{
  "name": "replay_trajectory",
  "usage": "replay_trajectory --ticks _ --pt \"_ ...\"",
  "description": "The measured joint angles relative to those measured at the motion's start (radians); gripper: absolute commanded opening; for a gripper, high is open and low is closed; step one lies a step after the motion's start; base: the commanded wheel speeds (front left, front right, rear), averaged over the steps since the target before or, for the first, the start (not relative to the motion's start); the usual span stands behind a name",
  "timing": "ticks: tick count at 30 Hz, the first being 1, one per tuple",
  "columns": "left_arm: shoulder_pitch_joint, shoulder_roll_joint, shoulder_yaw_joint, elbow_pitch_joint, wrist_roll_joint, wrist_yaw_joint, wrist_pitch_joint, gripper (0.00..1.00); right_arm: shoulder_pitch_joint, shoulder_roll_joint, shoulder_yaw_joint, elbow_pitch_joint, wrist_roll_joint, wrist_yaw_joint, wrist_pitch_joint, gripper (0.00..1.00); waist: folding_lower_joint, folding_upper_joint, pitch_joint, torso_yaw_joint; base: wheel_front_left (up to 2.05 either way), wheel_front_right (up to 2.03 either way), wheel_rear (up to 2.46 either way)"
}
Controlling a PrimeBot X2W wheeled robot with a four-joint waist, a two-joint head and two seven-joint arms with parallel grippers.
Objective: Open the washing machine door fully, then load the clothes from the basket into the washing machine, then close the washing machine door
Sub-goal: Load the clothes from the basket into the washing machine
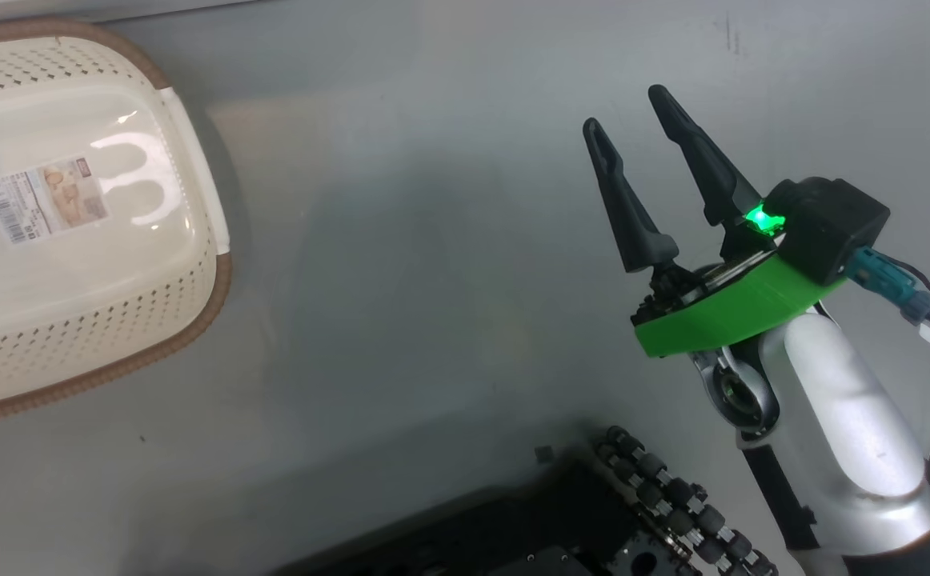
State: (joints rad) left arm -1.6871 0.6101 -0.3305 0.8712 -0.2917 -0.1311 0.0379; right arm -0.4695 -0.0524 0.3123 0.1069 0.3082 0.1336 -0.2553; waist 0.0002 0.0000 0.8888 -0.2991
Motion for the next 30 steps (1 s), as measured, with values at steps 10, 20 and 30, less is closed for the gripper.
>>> replay_trajectory --ticks 10,20,30 --pt "-0.165 -0.011 -0.126 0.15 0.0 0.0 -0.085 0.0 -0.008 0.0 0.009 -0.016 0.009 0.0 0.0 1.0 -0.0001 0.0 0.059 -0.02 0.0 0.0 0.0" --pt "-0.222 -0.041 -0.211 0.264 -0.051 0.0 -0.157 1.0 -0.014 0.0 0.01 -0.015 0.009 0.0 0.0 1.0 -0.0001 0.0 0.072 -0.013 0.0 0.0 0.0" --pt "-0.206 -0.057 -0.291 0.311 -0.135 0.0 -0.235 1.0 -0.027 0.0 -0.029 -0.002 -0.011 0.0 0.0 1.0 -0.0002 0.0 0.024 0.016 0.0 0.0 0.0"
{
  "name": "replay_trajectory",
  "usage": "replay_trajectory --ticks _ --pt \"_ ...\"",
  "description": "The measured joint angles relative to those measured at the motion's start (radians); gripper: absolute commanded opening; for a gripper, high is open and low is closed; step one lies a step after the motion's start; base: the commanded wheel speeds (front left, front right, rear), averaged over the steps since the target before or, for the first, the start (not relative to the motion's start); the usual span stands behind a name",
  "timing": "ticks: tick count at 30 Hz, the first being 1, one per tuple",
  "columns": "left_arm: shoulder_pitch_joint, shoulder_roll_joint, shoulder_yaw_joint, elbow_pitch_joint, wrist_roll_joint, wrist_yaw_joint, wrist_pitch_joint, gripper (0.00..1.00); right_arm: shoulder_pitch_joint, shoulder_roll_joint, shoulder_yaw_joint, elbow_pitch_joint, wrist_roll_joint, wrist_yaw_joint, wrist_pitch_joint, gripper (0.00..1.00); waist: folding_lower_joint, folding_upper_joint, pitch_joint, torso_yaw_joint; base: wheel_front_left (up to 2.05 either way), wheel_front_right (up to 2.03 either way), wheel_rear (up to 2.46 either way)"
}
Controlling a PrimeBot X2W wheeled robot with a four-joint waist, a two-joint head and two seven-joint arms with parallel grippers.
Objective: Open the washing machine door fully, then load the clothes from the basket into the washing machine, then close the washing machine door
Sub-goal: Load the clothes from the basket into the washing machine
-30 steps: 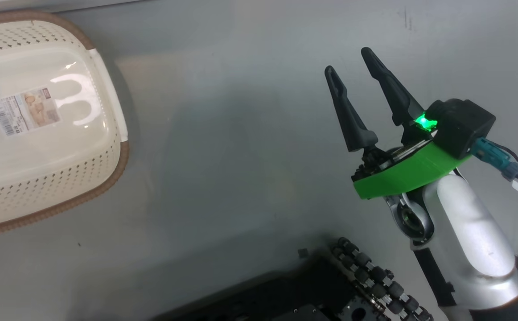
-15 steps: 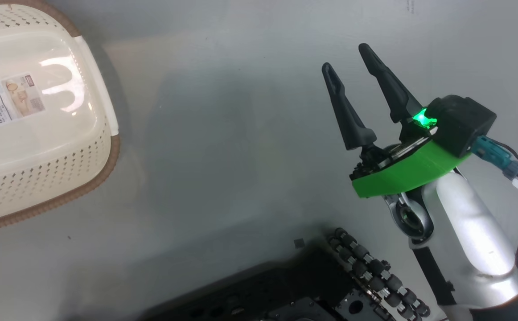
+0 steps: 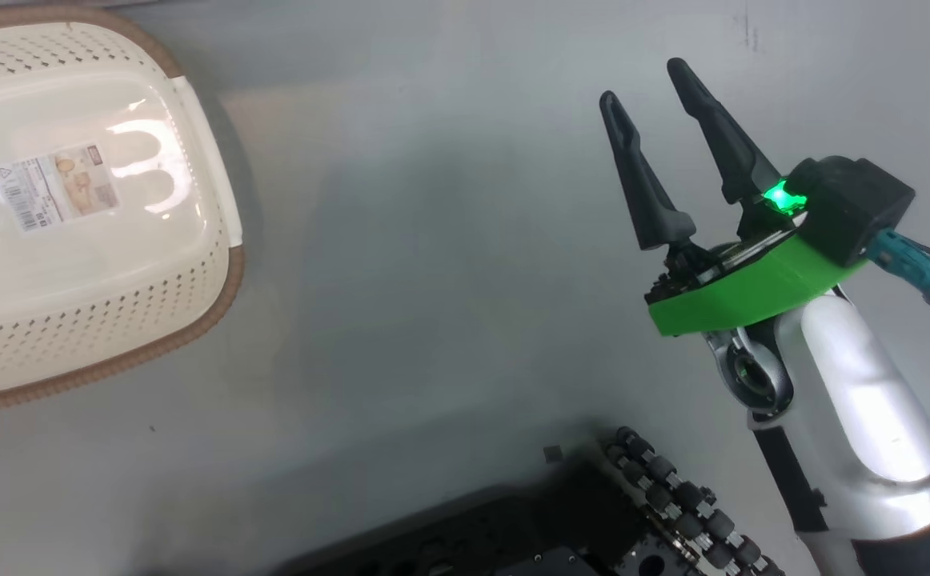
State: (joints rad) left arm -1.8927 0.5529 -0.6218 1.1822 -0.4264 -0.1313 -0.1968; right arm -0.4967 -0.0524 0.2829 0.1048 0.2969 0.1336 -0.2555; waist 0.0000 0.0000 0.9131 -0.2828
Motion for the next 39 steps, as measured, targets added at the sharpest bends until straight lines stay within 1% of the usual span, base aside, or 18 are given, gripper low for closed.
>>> replay_trajectory --ticks 4,10,15,20,26,27,29,33,37,39 --pt "0.071 -0.018 -0.025 -0.003 -0.053 0.0 -0.023 1.0 0.002 0.0 -0.034 0.005 -0.028 0.0 0.0 1.0 0.0 0.0 -0.038 0.022 0.0 0.0 0.0" --pt "0.235 -0.039 -0.042 -0.027 -0.154 0.0 -0.042 1.0 0.027 0.0 -0.062 0.012 -0.067 0.0 0.0 1.0 -0.0001 0.0 -0.122 0.053 0.0 0.0 0.0" --pt "0.365 -0.041 -0.061 -0.075 -0.226 0.0 -0.051 1.0 0.056 0.0 -0.073 0.031 -0.09 0.0 0.0 1.0 -0.0001 0.0001 -0.208 0.08 0.0 0.0 0.0" --pt "0.532 -0.04 -0.072 -0.137 -0.279 0.0 -0.054 1.0 0.094 0.0 -0.085 0.049 -0.108 0.0 0.0 1.0 -0.0001 0.0001 -0.306 0.105 0.0 0.0 0.0" --pt "0.74 -0.04 -0.038 -0.264 -0.274 0.001 -0.054 1.0 0.152 0.0 -0.09 0.073 -0.124 0.0 0.0 1.0 -0.0001 0.0001 -0.43 0.135 0.0 0.0 0.0" --pt "0.74 -0.04 -0.038 -0.264 -0.274 0.001 -0.054 1.0 0.152 0.0 -0.09 0.073 -0.124 0.0 0.0 1.0 -0.0001 0.0001 -0.43 0.135 0.0 0.0 0.0" --pt "0.828 -0.043 -0.001 -0.32 -0.27 0.002 -0.054 1.0 0.17 0.0 -0.09 0.08 -0.128 0.0 0.0 1.0 -0.0001 0.0001 -0.474 0.144 0.0 0.0 0.0" --pt "1.004 -0.062 0.083 -0.45 -0.258 0.03 -0.054 1.0 0.212 0.0 -0.091 0.099 -0.131 0.0 0.0 1.0 -0.0001 0.0001 -0.56 0.16 0.0 0.0 0.0" --pt "1.181 -0.079 0.129 -0.564 -0.217 0.051 -0.054 1.0 0.259 0.0 -0.09 0.115 -0.131 0.0 0.0 1.0 -0.0002 0.0001 -0.647 0.175 0.0 0.0 0.0" --pt "1.266 -0.086 0.148 -0.614 -0.192 0.069 -0.054 1.0 0.281 -0.001 -0.089 0.123 -0.131 0.0 0.0 1.0 -0.0002 0.0001 -0.689 0.182 0.0 0.0 0.0"
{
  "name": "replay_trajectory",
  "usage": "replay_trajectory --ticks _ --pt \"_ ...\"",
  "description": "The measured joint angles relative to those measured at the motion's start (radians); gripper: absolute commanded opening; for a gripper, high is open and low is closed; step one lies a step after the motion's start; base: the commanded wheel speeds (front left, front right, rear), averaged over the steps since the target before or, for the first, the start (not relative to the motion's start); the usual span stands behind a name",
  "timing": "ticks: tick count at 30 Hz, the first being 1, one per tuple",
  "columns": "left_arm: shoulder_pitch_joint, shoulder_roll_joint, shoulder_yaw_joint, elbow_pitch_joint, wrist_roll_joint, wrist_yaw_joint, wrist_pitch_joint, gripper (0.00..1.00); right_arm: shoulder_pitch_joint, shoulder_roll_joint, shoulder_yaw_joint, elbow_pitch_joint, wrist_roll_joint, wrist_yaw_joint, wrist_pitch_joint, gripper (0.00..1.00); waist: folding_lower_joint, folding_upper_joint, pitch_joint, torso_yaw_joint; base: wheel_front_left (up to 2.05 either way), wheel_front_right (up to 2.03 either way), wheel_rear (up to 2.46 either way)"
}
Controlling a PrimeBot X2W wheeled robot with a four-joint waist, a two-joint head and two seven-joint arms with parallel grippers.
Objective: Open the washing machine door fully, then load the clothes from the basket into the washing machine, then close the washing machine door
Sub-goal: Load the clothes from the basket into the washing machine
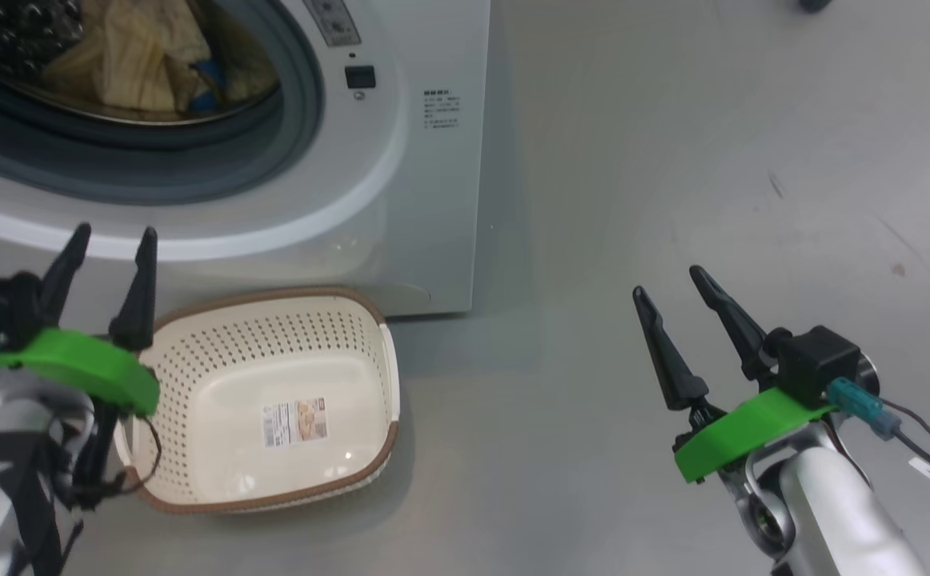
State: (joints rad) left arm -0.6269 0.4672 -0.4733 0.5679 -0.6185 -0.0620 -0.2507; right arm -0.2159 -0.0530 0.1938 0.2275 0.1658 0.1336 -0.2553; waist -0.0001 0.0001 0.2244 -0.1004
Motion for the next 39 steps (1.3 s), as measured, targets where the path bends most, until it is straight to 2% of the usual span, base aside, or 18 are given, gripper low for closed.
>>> replay_trajectory --ticks 9,16,29,39 --pt "0.327 -0.045 0.109 -0.187 0.063 0.065 0.0 1.0 0.089 0.0 0.009 0.016 0.019 0.0 0.0 1.0 0.0 0.0 -0.164 0.017 0.0 0.0 0.0" --pt "0.486 -0.099 0.184 -0.298 0.114 0.098 0.0 1.0 0.122 0.0 0.012 0.013 0.021 0.0 0.0 1.0 0.0 0.0 -0.218 0.017 0.0 0.0 0.0" --pt "0.638 -0.21 0.298 -0.37 0.218 0.086 0.0 1.0 0.15 0.0 0.002 0.006 0.028 0.0 0.0 1.0 0.0 -0.0001 -0.249 0.006 0.0 0.0 0.0" --pt "0.669 -0.259 0.35 -0.37 0.312 0.061 0.0 1.0 0.152 0.0 -0.006 0.006 0.028 0.0 0.0 1.0 0.0 -0.0001 -0.263 0.005 0.0 0.0 0.0"
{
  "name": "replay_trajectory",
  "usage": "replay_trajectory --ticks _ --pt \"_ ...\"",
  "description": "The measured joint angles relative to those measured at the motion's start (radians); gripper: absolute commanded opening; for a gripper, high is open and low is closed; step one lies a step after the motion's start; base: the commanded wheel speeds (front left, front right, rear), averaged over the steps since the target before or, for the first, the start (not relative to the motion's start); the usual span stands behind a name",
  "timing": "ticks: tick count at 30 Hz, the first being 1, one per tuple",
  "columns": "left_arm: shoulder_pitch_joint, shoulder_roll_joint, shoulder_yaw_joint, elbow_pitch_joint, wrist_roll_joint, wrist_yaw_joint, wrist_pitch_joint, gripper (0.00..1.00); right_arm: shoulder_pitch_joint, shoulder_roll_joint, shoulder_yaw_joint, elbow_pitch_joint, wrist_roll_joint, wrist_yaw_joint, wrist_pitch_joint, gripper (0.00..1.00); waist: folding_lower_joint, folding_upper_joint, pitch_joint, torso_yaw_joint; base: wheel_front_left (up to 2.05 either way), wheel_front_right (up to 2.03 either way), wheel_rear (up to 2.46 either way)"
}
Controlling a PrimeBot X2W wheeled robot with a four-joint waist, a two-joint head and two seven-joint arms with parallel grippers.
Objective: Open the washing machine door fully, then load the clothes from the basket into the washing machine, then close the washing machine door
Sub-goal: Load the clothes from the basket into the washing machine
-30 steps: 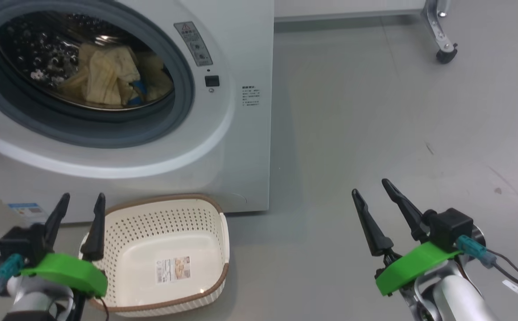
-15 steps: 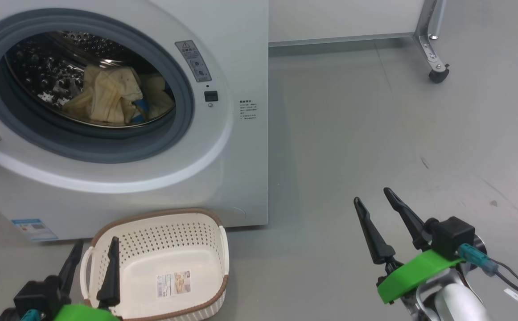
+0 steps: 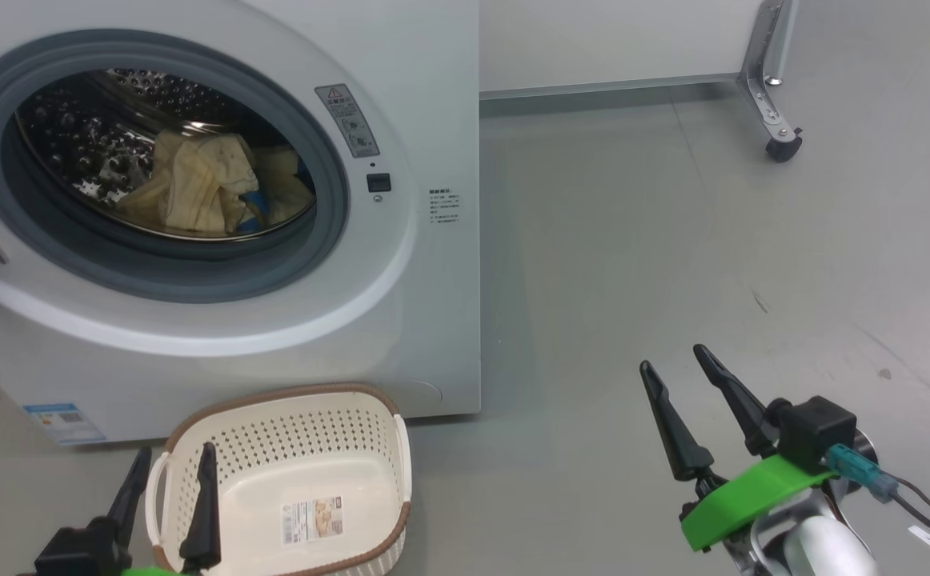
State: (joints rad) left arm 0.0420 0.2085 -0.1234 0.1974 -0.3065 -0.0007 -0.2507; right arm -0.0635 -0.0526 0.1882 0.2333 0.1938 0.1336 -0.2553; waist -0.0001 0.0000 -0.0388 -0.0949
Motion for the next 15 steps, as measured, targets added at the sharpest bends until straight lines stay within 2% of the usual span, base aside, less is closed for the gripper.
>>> replay_trajectory --ticks 15 --pt "0.003 -0.052 0.062 0.01 0.053 -0.062 0.0 1.0 0.0 0.0 0.001 0.0 0.01 0.0 0.0 1.0 0.0 0.0 0.004 -0.002 0.0 0.0 0.0"
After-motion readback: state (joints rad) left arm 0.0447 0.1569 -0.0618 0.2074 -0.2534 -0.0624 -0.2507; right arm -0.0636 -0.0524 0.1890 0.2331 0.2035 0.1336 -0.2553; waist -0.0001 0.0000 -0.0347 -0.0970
